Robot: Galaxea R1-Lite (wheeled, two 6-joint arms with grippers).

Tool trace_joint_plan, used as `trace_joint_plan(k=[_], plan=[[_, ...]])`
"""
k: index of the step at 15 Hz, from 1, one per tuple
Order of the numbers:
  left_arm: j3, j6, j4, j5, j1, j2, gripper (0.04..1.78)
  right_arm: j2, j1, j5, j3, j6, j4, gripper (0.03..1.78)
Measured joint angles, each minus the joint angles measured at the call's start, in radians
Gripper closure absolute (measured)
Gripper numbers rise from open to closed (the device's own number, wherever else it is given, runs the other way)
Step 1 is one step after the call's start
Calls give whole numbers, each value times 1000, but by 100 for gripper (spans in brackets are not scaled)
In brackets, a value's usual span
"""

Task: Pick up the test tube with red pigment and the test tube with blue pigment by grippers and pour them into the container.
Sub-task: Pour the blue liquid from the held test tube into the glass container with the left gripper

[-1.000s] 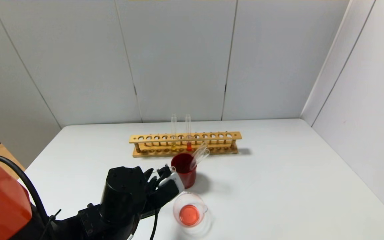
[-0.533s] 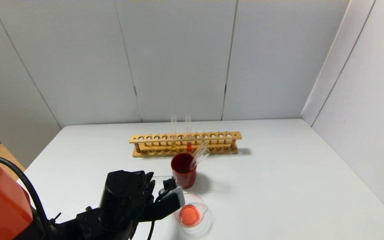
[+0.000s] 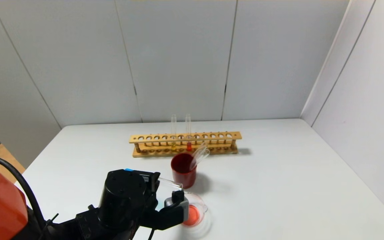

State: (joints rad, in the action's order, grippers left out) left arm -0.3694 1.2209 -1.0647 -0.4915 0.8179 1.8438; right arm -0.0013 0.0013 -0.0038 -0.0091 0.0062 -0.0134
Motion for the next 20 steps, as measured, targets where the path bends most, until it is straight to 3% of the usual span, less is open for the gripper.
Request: trace_joint_plan(k=[8,20], plan=[[23,13,1,-43,29,51,152,0,0,0,0,0,0,7],[3,157,3,-53,24,61,152,0,0,0,0,0,0,7]])
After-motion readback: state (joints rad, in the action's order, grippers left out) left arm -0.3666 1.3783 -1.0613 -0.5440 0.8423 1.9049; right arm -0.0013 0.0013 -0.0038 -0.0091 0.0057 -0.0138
